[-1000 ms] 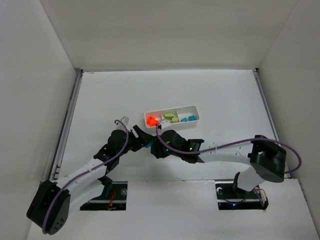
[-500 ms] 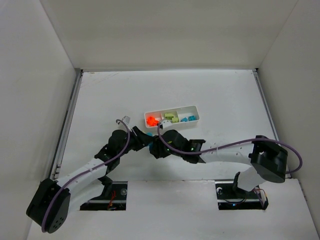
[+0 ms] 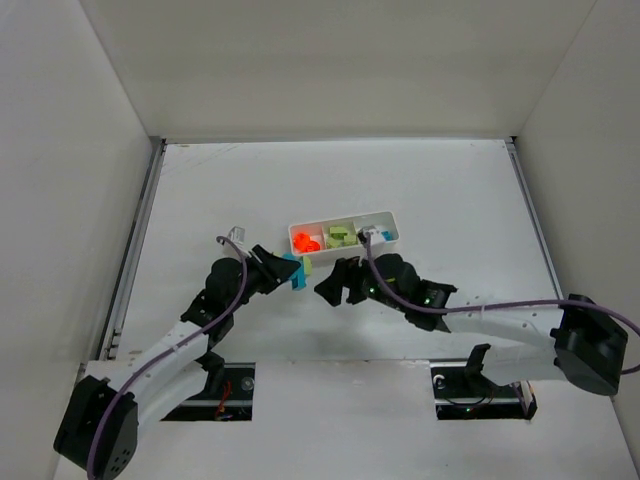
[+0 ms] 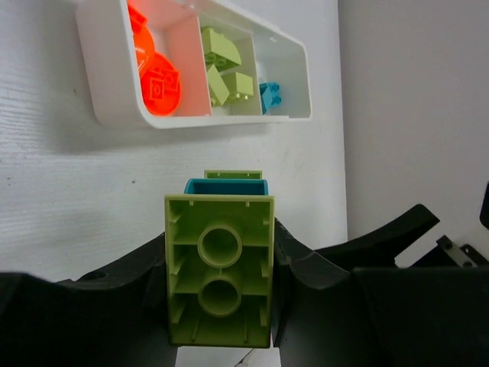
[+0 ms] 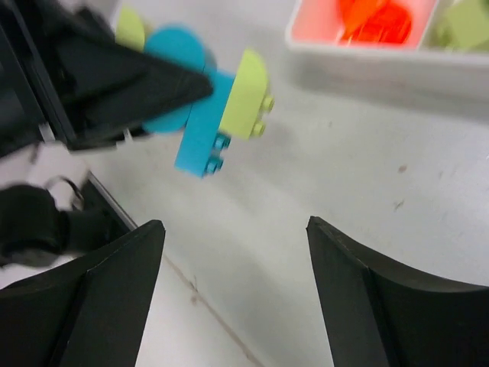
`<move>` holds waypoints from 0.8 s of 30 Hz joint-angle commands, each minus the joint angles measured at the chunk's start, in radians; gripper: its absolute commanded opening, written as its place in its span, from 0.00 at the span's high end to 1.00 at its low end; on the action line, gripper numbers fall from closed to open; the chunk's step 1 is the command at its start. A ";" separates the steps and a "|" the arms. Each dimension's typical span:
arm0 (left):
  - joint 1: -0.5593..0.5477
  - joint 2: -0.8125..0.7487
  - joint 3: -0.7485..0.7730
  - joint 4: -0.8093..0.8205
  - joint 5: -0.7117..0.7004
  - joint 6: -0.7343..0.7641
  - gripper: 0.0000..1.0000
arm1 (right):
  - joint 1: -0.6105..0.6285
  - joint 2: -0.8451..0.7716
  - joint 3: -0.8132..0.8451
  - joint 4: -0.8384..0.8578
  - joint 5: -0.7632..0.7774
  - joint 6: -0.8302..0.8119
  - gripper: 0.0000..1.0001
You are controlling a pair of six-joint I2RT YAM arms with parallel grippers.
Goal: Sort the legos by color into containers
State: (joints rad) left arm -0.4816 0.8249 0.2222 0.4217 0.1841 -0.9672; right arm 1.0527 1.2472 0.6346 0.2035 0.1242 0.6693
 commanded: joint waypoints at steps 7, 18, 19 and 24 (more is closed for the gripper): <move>-0.008 -0.096 0.086 0.038 0.014 -0.031 0.80 | -0.205 0.036 -0.029 0.494 -0.270 0.228 0.12; -0.016 -0.124 0.112 0.048 0.066 -0.087 0.80 | -0.259 0.196 -0.032 0.772 -0.377 0.380 0.15; -0.018 -0.124 0.112 0.049 0.066 -0.088 0.80 | -0.262 0.204 -0.035 0.793 -0.388 0.392 0.17; -0.019 -0.128 0.112 0.055 0.067 -0.108 0.80 | -0.274 0.270 -0.041 0.882 -0.417 0.457 0.26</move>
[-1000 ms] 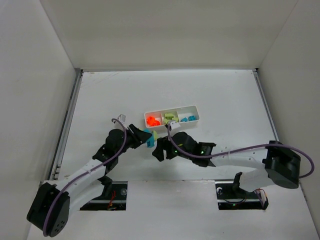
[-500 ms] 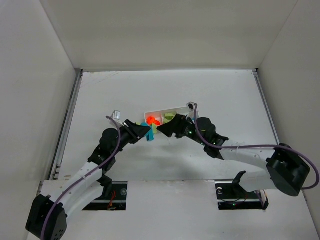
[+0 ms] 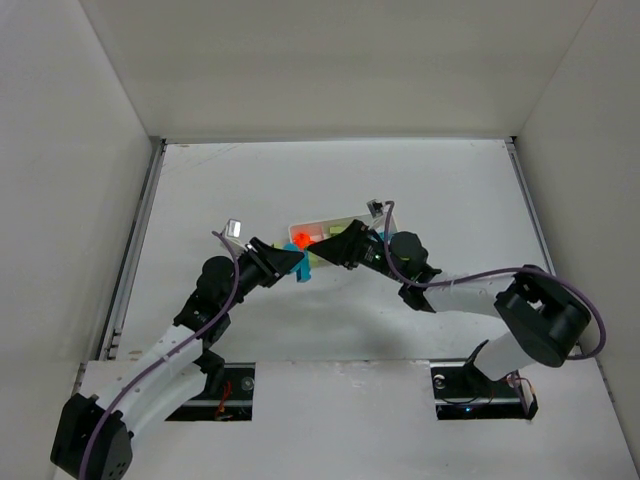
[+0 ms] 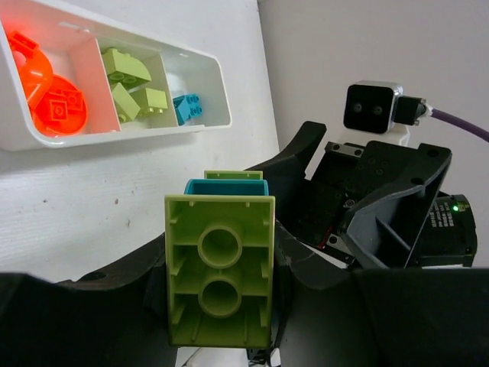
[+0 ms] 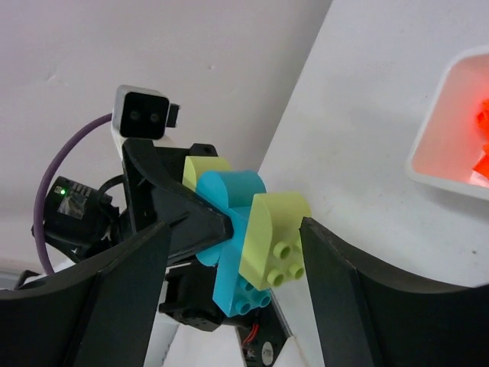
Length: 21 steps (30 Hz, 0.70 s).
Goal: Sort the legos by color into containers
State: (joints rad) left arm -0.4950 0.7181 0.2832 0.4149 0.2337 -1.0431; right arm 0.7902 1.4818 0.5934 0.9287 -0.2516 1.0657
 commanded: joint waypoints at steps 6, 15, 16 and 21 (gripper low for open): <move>-0.015 -0.057 0.056 0.067 0.024 -0.064 0.80 | -0.015 0.100 -0.004 0.239 -0.061 0.114 0.30; -0.007 -0.057 0.053 0.084 0.032 -0.083 0.80 | -0.013 0.090 -0.020 0.260 -0.058 0.120 0.53; -0.007 -0.054 0.053 0.090 0.033 -0.087 0.80 | -0.013 0.092 -0.021 0.268 -0.058 0.126 0.57; -0.001 -0.052 0.047 0.110 0.039 -0.098 0.80 | -0.021 0.120 -0.036 0.341 -0.060 0.169 0.62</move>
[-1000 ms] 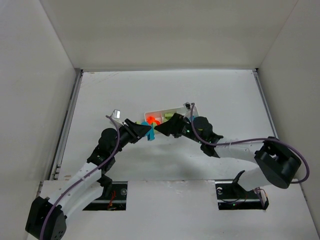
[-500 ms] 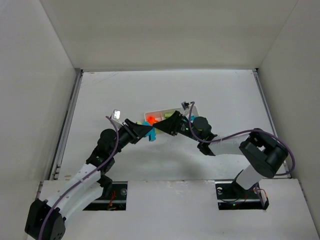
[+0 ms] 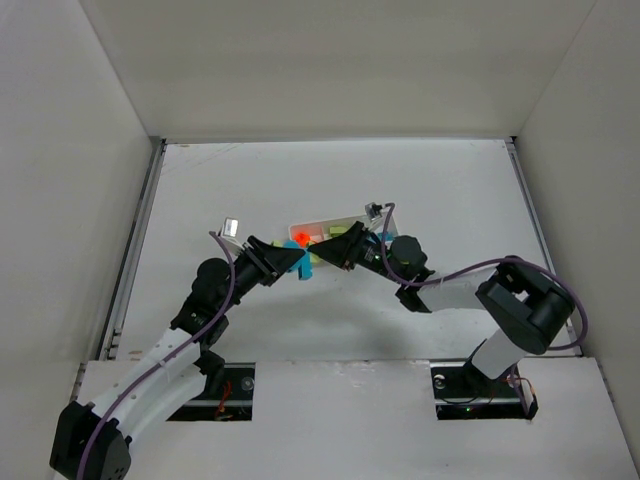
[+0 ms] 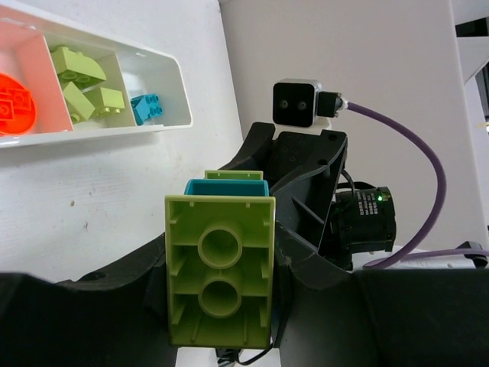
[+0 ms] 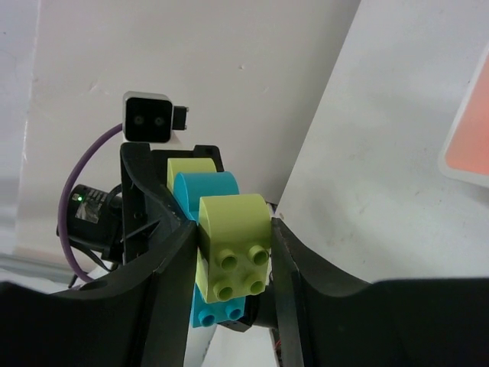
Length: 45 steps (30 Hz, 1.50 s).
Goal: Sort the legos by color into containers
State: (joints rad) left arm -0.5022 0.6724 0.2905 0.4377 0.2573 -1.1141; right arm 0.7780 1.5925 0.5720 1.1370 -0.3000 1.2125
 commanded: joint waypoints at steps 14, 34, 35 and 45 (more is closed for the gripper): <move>0.064 -0.022 0.013 0.147 0.054 -0.084 0.80 | -0.073 0.017 -0.044 0.221 -0.041 0.064 0.67; 0.141 0.004 0.004 0.153 0.094 -0.058 0.80 | -0.181 -0.020 0.035 -0.187 0.054 -0.163 0.67; 0.139 0.013 0.009 0.150 0.088 -0.044 0.80 | -0.181 -0.034 0.055 -0.263 0.103 -0.212 0.67; 0.124 0.121 0.044 0.176 0.042 0.072 0.80 | -0.104 -0.025 0.241 -0.703 0.463 -0.470 0.66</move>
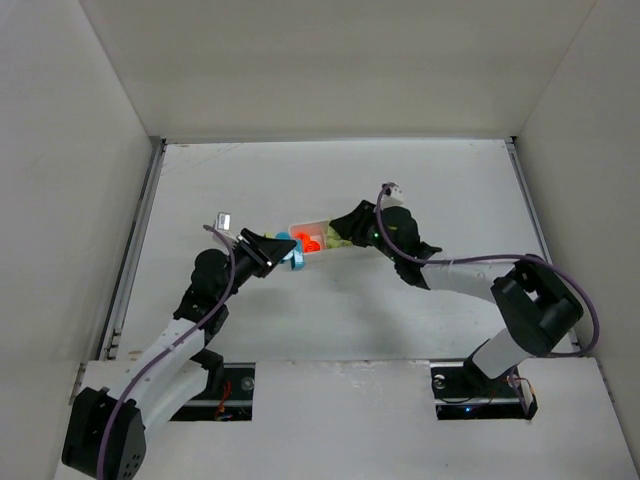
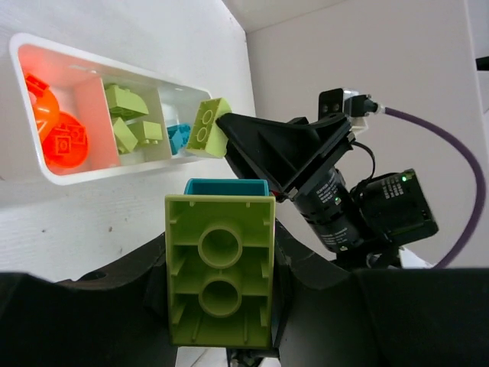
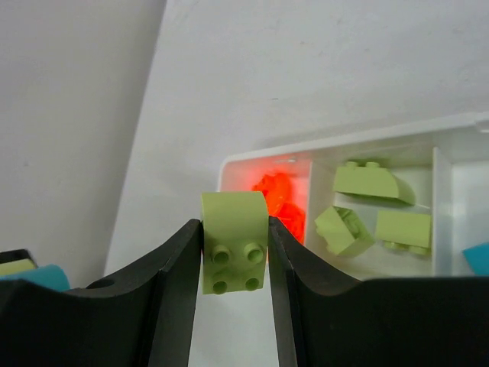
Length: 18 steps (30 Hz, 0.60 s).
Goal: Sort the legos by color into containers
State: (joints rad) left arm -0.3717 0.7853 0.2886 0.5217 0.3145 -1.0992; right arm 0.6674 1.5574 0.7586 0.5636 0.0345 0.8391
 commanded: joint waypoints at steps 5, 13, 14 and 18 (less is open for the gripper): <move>-0.017 0.057 0.047 0.152 -0.018 0.059 0.79 | 0.019 0.049 0.096 -0.189 0.192 -0.123 0.65; -0.037 0.112 0.053 0.205 -0.018 0.044 0.79 | 0.024 0.092 0.154 -0.212 0.203 -0.129 0.55; -0.039 0.115 0.052 0.210 -0.018 0.042 0.79 | 0.024 0.093 0.154 -0.215 0.205 -0.129 0.50; -0.040 0.124 0.049 0.228 -0.018 0.029 0.79 | 0.024 0.049 0.125 -0.209 0.199 -0.124 0.38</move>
State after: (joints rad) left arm -0.4065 0.9096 0.2905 0.6483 0.2974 -1.0672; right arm 0.6781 1.6440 0.8688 0.3435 0.2134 0.7258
